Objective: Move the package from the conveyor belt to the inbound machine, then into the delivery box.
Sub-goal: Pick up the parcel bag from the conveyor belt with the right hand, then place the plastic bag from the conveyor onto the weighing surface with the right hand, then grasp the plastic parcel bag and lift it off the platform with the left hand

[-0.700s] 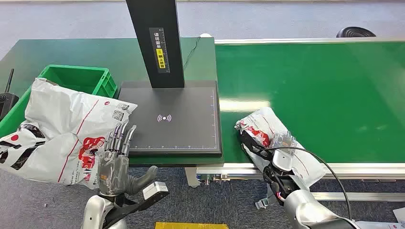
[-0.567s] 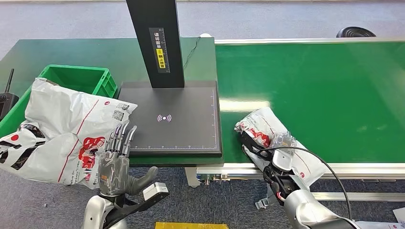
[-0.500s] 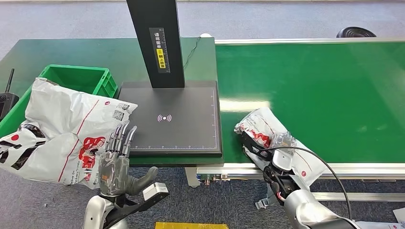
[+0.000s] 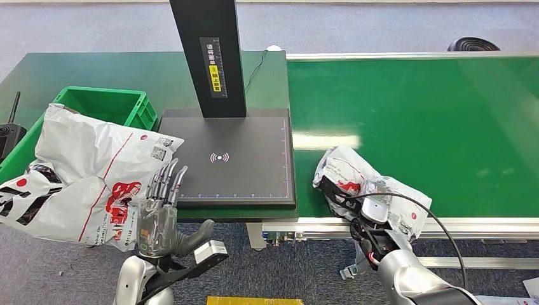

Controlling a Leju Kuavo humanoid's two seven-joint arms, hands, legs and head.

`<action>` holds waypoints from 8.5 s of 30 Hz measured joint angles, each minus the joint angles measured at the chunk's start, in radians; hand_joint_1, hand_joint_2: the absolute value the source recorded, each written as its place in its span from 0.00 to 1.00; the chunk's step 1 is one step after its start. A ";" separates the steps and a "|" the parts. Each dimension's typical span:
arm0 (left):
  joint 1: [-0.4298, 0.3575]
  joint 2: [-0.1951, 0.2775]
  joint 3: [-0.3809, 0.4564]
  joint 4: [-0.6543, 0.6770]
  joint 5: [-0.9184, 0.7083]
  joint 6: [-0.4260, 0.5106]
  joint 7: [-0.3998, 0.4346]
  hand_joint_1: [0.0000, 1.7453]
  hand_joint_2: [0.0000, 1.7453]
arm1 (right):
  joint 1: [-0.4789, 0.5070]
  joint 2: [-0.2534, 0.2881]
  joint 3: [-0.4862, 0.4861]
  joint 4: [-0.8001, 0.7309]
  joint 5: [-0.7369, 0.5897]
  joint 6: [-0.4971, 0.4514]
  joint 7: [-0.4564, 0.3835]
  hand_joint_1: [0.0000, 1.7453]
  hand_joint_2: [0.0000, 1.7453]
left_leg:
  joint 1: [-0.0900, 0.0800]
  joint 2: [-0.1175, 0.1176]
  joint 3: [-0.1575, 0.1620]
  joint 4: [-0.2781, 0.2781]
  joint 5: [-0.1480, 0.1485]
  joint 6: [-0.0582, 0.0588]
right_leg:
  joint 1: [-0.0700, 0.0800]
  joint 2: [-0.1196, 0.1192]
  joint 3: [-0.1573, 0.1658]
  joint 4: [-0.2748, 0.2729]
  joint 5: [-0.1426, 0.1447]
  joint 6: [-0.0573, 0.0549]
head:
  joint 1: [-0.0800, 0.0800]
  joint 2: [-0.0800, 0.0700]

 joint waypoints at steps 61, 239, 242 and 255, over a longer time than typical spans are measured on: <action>0.034 -0.014 0.018 -0.021 -0.067 -0.010 0.037 0.00 0.00 | -0.003 0.142 0.111 -0.492 -0.345 -0.522 -0.525 1.00 1.00 | 0.000 0.002 -0.003 0.000 0.000 0.000 | 0.000 0.001 -0.003 0.000 0.000 0.000 | 0.000 0.000; -0.310 0.049 0.642 0.290 -0.278 0.038 0.114 1.00 1.00 | 0.440 0.009 -0.075 -0.841 -0.278 -0.465 -0.456 0.00 0.00 | 0.002 0.005 -0.001 -0.001 -0.002 -0.002 | 0.003 0.004 -0.003 0.001 -0.001 -0.003 | 0.000 0.000; -0.310 0.079 0.679 0.296 -0.288 0.038 0.138 1.00 1.00 | 0.453 0.008 -0.091 -0.853 -0.275 -0.457 -0.456 0.00 0.00 | 0.002 0.005 -0.001 -0.001 -0.002 -0.002 | 0.004 0.004 -0.003 0.001 -0.001 -0.003 | 0.000 0.000; -0.309 0.209 0.833 0.365 -0.335 0.038 0.228 0.99 1.00 | 0.539 0.017 -0.152 -0.941 -0.249 -0.430 -0.448 0.00 0.00 | 0.003 0.006 -0.001 -0.001 -0.003 -0.004 | 0.004 0.005 -0.003 0.001 -0.003 -0.005 | 0.000 0.000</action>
